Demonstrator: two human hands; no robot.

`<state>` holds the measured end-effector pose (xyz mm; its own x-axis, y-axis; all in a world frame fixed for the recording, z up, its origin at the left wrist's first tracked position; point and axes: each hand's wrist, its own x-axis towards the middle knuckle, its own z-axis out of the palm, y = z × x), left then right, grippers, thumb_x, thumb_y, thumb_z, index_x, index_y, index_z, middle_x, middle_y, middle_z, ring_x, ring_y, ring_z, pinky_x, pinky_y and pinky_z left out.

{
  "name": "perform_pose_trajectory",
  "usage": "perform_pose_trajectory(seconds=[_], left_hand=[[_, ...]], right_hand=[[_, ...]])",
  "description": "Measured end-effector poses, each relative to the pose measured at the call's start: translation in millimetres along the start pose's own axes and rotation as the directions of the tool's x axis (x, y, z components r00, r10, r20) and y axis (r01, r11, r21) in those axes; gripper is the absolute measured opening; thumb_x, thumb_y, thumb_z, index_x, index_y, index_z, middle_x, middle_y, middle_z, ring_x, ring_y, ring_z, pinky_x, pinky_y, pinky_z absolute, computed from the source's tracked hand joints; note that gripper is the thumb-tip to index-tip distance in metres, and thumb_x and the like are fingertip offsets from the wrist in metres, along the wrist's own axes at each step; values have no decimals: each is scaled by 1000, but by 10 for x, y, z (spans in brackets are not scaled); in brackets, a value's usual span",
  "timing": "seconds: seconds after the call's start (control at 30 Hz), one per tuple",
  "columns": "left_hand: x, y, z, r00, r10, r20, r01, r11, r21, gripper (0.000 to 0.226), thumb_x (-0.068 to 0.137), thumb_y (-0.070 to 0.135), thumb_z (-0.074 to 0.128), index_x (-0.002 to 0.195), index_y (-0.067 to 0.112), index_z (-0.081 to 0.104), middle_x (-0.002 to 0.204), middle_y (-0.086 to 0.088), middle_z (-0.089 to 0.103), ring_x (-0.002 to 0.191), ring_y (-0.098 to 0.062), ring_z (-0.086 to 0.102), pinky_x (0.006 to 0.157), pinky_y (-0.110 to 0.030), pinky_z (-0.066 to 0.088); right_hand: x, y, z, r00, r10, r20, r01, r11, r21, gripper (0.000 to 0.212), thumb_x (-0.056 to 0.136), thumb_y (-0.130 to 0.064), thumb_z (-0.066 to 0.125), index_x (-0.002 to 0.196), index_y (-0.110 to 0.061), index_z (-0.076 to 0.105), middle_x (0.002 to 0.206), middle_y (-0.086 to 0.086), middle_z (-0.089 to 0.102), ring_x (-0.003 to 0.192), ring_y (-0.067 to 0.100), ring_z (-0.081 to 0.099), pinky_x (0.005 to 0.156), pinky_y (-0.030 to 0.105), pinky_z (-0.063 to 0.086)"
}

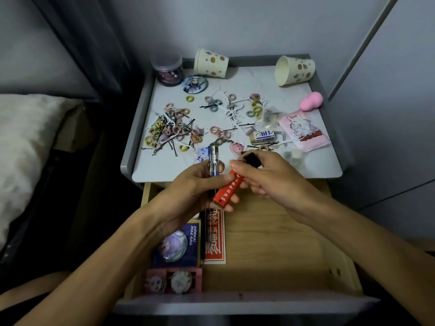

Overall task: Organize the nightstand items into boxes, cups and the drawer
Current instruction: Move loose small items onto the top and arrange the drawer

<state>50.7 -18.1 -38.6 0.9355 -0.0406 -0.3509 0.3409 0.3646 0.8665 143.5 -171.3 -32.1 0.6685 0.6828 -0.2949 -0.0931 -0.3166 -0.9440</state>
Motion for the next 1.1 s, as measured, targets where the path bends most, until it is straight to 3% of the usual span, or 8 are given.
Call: perform_pose_trajectory(seconds=[0.1,0.2,0.4,0.5,0.67,0.8,0.93,1.1], left_hand=[[-10,-36,-14,1000,3,-22,-2,1000,24,18,93,3,58,110,1,59,101,-17,70,70,-18,64,58,-25,56],[-12,-93,-5,991,45,-127,-33,995,92,15,94,2,58,109,2,58,88,-11,70,64,-15,57,54,-23,48],[25,-124,17,960,139,-242,-101,981,163,16,94,18,65,83,13,54,60,-2,48,53,-13,38,51,-24,31],[38,-96,42,954,154,-256,-103,974,202,29,97,27,61,79,6,56,57,0,49,51,-11,40,49,-20,34],[54,-97,21,963,148,-223,-113,981,159,30,99,28,55,94,0,66,80,-7,67,72,-15,60,66,-23,50],[31,-89,-2,992,53,-113,-48,998,52,41,95,25,57,120,-7,58,99,-17,67,90,-25,62,81,-31,51],[18,-88,-31,999,-35,-7,36,996,80,28,94,23,60,115,5,62,93,-10,71,77,-24,69,66,-30,60],[27,-87,-39,999,-41,-18,42,996,84,27,94,25,60,115,8,61,89,-7,72,62,-13,59,51,-20,48]], right_hand=[[11,41,21,995,80,-64,-75,994,78,33,96,-44,58,103,-12,63,55,-13,50,46,-1,43,48,16,32],[45,89,-8,979,192,-75,-154,924,349,51,99,-53,43,111,-9,66,61,-5,43,51,7,37,49,22,28],[38,172,41,985,170,12,-145,798,584,26,99,-22,53,109,-3,68,86,9,68,79,17,67,70,25,51],[35,170,8,993,116,14,-110,883,457,27,93,-24,61,113,-8,71,102,8,74,93,14,69,83,28,48],[77,135,10,995,97,-28,-77,905,418,29,91,-16,65,118,-5,66,86,10,68,66,11,53,47,15,37],[83,133,12,997,67,-29,-57,957,286,18,90,-11,67,107,-5,68,81,9,71,64,14,63,55,20,51],[44,140,23,997,60,-51,-52,988,147,12,93,-10,63,101,-11,72,69,4,65,56,9,54,48,19,41],[45,118,13,997,45,-69,-35,989,144,14,95,-14,61,100,-5,71,66,13,54,47,4,49,42,12,34]])
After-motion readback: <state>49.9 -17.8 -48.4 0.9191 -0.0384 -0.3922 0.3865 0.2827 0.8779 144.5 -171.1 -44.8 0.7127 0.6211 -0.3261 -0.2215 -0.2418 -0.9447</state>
